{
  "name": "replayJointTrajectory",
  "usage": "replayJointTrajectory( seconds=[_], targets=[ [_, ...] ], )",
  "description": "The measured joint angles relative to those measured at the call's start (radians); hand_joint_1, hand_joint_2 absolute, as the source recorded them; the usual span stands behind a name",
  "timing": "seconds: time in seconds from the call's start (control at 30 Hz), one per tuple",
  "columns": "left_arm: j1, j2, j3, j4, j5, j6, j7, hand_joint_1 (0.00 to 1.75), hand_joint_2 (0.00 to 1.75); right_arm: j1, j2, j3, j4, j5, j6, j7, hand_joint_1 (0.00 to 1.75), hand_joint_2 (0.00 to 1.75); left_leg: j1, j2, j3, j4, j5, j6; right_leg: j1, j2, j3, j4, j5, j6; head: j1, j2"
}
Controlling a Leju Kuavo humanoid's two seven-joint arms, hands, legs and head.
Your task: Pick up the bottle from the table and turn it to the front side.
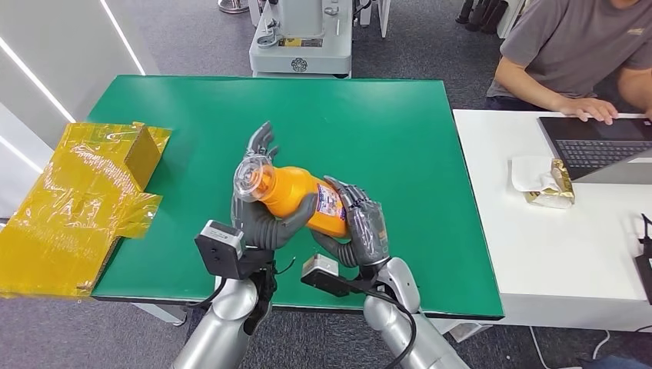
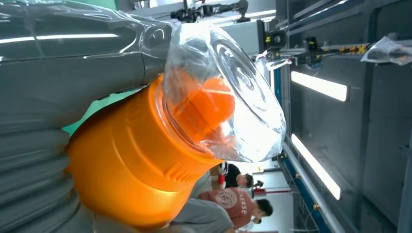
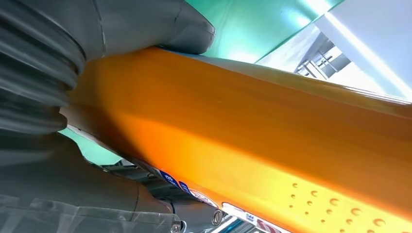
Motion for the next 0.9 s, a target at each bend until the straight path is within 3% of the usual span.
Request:
replayJointTrajectory(
  seconds=[0.37,0.9],
  targets=[
    [0.007,-0.001,0.0,-0.01,-0.002,-0.066,0.031,1.75,1.75,0.013,-0.011,-0.003,0.004,-0.004,-0.028,-0.008,1.75,1.75,0.0,0.0,0.0,0.0,0.0,0.0,0.0,0.0,0.0,0.0,0.0,0.0,0.0,0.0],
    [0.006,-0.006,0.0,-0.01,-0.002,-0.088,0.034,1.75,1.75,0.026,-0.012,-0.003,0.0,-0.009,-0.038,-0.011,1.75,1.75,0.0,0.0,0.0,0.0,0.0,0.0,0.0,0.0,0.0,0.0,0.0,0.0,0.0,0.0]
  ],
)
